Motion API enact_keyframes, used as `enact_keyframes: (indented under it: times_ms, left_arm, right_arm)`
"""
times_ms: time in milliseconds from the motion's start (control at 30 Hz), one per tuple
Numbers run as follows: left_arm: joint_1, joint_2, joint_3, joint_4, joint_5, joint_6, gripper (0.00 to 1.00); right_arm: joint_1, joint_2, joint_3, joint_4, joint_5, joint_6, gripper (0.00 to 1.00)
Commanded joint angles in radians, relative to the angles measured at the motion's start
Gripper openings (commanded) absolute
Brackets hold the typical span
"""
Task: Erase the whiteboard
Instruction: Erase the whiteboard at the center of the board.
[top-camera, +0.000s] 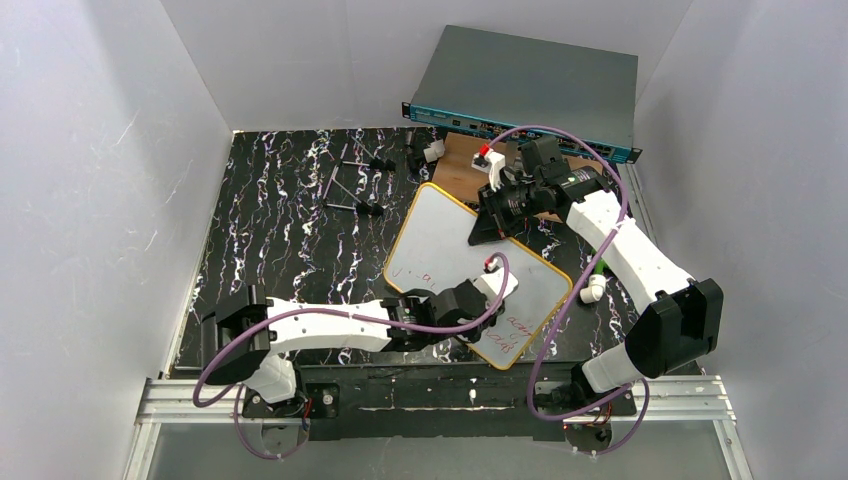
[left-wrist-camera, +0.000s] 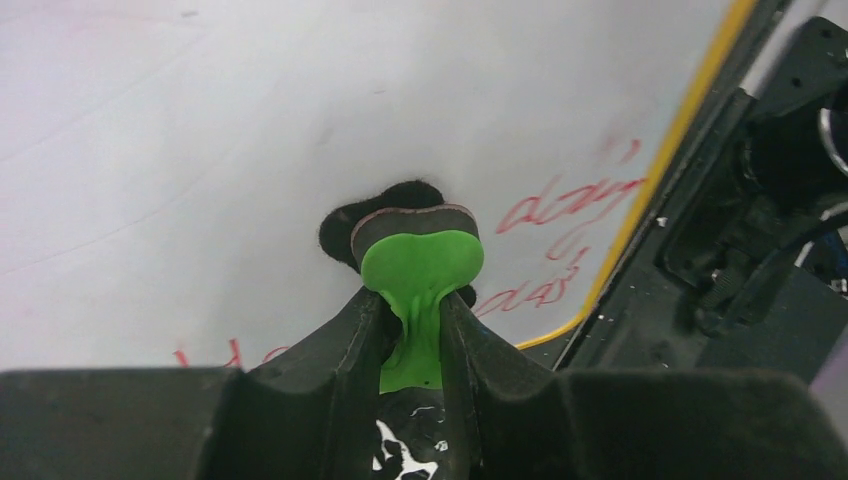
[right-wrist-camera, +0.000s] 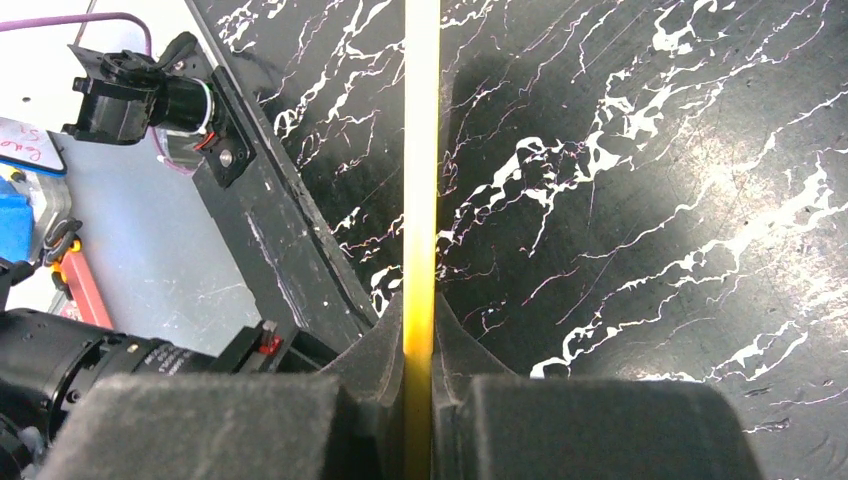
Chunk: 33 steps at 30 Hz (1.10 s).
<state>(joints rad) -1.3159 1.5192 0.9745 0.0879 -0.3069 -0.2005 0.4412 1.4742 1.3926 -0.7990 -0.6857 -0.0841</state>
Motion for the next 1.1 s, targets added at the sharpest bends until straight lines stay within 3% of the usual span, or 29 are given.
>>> enact_keyframes:
  times_ms: [0,233,500,1067]
  left_arm:
    - [-0.020,0.012,-0.006,0.061,0.011,0.035,0.00]
    - [0.020,-0.039,-0.047,0.019,-0.098,-0.018,0.00]
    - [0.079,-0.145,-0.134,0.055,-0.072,-0.071,0.00]
    - [-0.028,-0.007,-0.003,0.076,-0.053,0.057,0.00]
  right_arm:
    - [0.007,-0.046,0.008,0.056,-0.071,-0.011,0.01]
    - [0.008,-0.048,0.006,0.057,-0.070,-0.012,0.01]
    - [0.007,-0.048,0.008,0.057,-0.069,-0.012,0.01]
    - [0.007,-0.046,0.006,0.057,-0.067,-0.012,0.01]
